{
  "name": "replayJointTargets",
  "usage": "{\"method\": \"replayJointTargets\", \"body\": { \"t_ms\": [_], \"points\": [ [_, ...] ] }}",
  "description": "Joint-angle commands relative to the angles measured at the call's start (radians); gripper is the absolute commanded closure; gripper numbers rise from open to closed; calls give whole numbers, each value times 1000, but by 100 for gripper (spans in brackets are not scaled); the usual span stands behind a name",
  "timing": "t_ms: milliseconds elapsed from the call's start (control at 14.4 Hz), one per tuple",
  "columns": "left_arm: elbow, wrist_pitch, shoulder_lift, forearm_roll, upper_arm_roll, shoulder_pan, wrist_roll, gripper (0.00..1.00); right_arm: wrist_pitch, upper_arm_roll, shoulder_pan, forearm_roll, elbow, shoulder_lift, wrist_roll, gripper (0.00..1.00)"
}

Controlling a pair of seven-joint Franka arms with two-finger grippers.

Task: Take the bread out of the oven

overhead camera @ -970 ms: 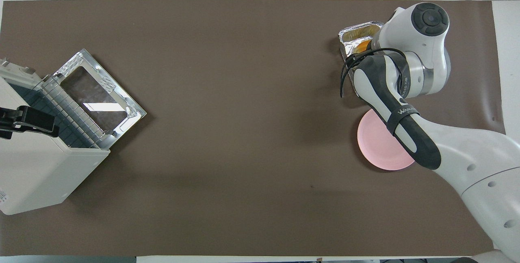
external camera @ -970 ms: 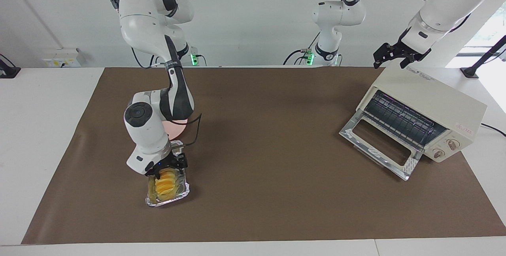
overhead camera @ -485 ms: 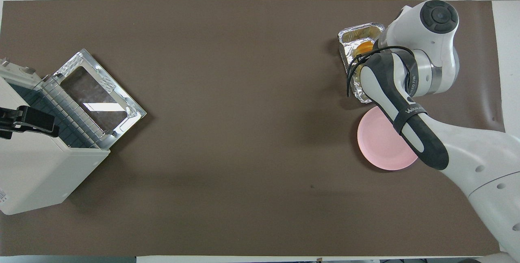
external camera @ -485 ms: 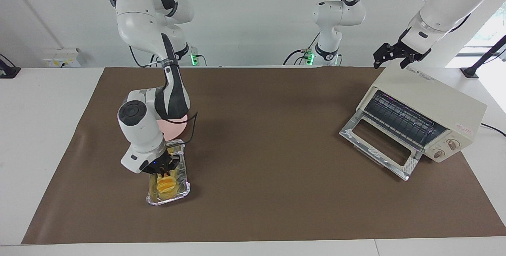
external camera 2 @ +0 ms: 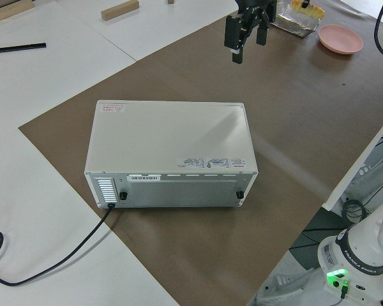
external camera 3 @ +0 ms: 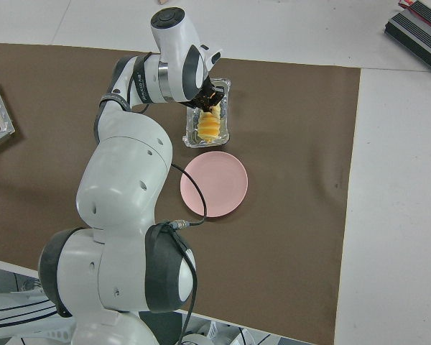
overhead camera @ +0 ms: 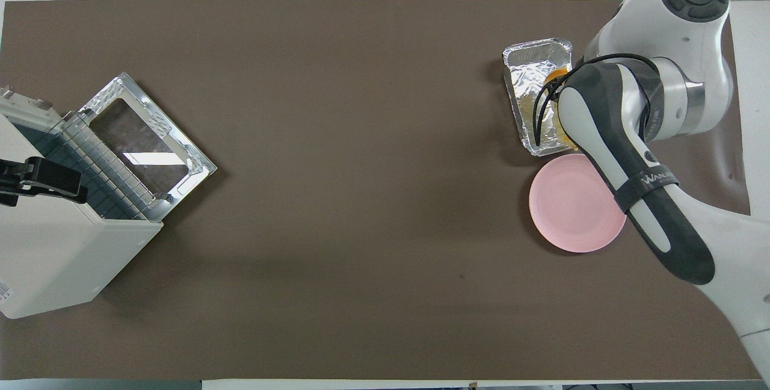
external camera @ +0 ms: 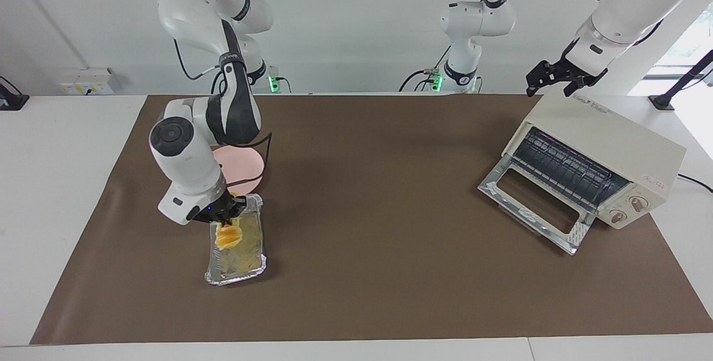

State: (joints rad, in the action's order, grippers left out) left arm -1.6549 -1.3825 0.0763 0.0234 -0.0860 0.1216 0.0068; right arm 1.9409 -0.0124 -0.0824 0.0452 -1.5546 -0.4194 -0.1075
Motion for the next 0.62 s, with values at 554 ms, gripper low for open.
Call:
{"method": "replayJointTargets", "body": {
  "t_ms": [554],
  "points": [
    [-20, -15, 23, -8, 6, -8, -8, 0, 283, -12, 121, -106, -760, 525, -133, 100]
  ]
}}
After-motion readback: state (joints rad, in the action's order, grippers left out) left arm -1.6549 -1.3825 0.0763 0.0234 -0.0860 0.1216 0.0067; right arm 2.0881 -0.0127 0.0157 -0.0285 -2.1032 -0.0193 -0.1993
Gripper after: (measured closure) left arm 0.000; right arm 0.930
